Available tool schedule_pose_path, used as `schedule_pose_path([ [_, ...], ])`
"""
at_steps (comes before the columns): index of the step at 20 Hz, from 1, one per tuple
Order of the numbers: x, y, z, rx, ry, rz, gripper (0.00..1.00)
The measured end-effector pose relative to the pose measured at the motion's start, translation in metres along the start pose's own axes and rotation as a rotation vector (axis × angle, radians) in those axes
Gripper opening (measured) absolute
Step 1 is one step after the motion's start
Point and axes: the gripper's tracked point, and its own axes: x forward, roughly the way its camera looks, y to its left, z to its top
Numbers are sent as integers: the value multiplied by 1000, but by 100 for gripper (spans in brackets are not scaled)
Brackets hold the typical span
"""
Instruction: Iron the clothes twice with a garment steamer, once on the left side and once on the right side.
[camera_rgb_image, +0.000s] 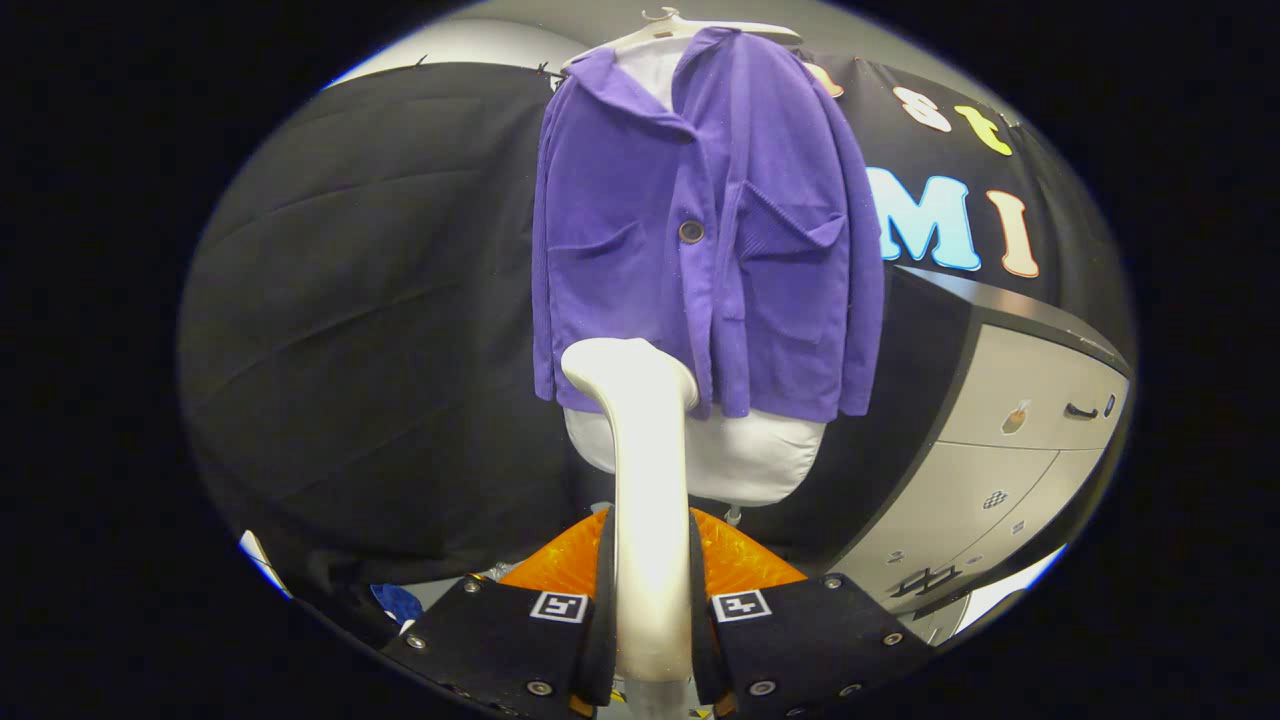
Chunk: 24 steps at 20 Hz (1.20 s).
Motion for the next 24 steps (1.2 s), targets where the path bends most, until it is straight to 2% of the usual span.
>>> schedule_pose_path([
  [7, -87, -67, 60, 48, -211, -42, 31],
  [12, -153, -120, 80, 100, -288, -114, 31],
  [16, -198, -149, 90, 112, -340, -162, 31],
  [20, -241, -172, 99, 138, -458, -224, 30],
  [24, -266, -195, 91, 160, -452, -280, 30],
])
